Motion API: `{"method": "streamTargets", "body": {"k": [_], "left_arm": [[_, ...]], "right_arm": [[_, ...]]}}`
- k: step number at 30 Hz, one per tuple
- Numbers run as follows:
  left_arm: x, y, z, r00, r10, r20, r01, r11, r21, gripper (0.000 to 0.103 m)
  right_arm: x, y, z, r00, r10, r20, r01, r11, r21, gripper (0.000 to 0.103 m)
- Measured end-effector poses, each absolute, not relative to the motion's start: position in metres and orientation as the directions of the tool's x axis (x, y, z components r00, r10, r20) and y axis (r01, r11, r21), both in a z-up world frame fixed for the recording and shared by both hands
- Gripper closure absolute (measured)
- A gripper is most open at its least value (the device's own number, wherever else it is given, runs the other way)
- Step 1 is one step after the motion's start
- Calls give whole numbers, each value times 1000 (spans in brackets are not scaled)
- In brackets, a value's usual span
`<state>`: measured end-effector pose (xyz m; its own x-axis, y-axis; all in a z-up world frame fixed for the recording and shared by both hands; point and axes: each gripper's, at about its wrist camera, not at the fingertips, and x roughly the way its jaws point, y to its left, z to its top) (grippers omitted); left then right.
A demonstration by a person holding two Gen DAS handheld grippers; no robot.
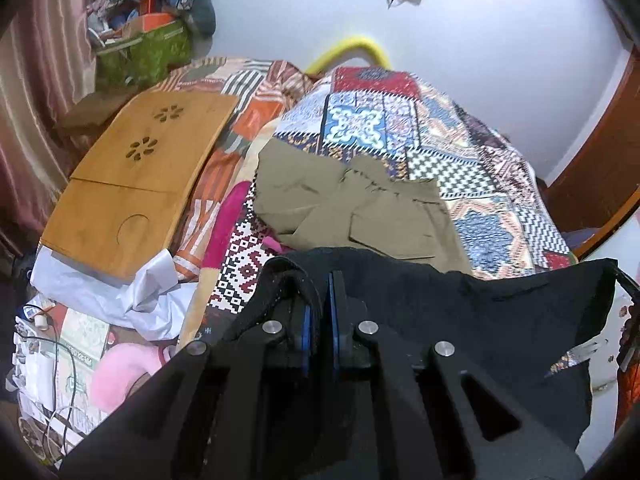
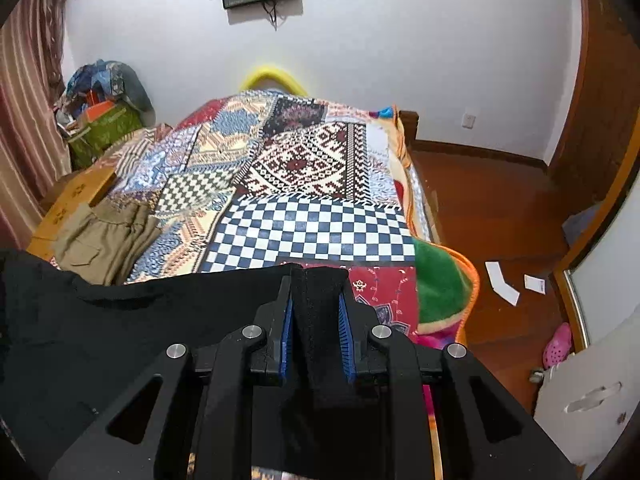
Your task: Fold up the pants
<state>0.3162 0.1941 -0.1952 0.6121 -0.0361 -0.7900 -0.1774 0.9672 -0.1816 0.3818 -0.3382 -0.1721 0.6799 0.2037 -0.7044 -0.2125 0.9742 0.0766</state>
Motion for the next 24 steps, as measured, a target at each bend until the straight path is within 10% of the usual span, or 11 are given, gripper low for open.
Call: {"method": "streamTargets", "body": {"k": [24], "left_arm": [[180,179,-146,688,-62,-723,-157,960,-232,96]], "right_arm": [[262,-371,-138,749,195,-633,-133,980,145,86]]}}
